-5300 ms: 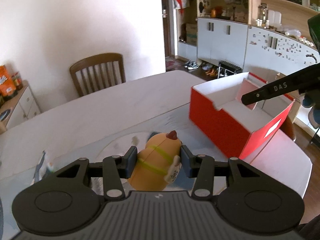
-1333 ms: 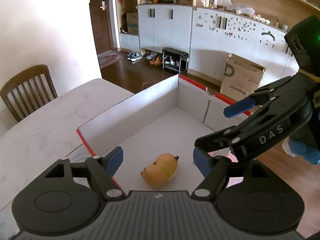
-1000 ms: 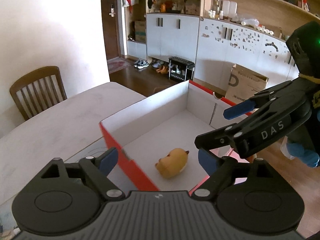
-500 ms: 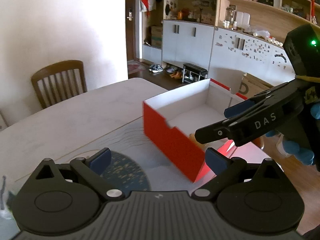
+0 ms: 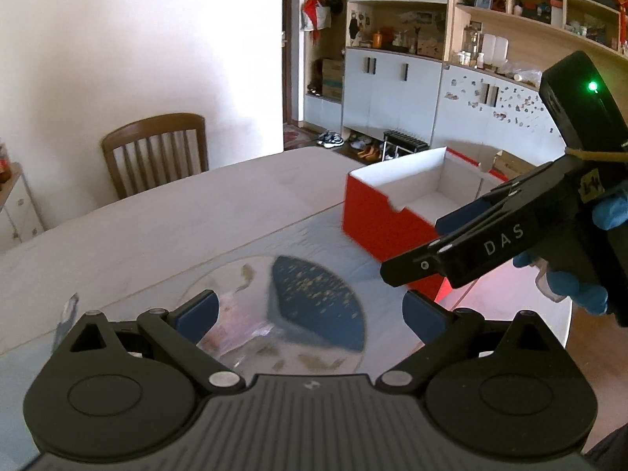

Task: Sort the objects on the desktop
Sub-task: 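Withdraw both tools from the box back toward the cluttered table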

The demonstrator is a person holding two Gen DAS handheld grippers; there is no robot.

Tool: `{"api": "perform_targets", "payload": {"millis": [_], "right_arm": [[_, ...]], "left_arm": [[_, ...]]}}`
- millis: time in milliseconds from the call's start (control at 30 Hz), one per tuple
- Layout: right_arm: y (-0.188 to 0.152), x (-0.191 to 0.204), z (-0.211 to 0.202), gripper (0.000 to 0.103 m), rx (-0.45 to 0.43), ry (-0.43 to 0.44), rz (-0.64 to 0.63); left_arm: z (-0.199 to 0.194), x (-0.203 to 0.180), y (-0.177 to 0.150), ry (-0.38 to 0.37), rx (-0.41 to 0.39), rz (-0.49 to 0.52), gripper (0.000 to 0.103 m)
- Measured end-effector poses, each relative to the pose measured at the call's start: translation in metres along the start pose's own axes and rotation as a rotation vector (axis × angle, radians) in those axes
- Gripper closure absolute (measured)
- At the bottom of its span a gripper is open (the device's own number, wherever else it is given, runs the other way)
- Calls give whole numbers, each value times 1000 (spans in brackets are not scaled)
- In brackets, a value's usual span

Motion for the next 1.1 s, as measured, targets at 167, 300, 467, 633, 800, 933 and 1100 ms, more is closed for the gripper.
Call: {"api": "perform_targets", "payload": {"millis": [167,300,467,633,800,933,1100], "right_arm": [[-2,27,13,1,12,7,-11],[-2,46,24,1,19,10,-25],[-1,66,37,1,29,15,-39],[0,81,52,1,45,17,-53],[1,91,66,1,56,17,-62],[1,96,76,1,62,14,-69],[1,98,88,1,77,9,-84]], "left_arm": [[-9,21,-24,22,15,-14,2],[-17,39,-42,54,19,-19,2],[-23,61,-62,84,32,-35,2],[-27,82,-82,108,40,-41,2],[-29,97,-98,124,39,-46,2],[-29,104,-111,137,42,-39,2],[-25,113,-126,146,51,-53,2]]}}
Point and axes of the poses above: each gripper's, at about its wrist camera, not at the fingertips, and z roughly the way its jaws point, x to its left, y to its top, the point moved 5 cm from there along z, roughly the way its jaws point, and after that the axes turned 3 degrees about x, right-handed, at the moved point
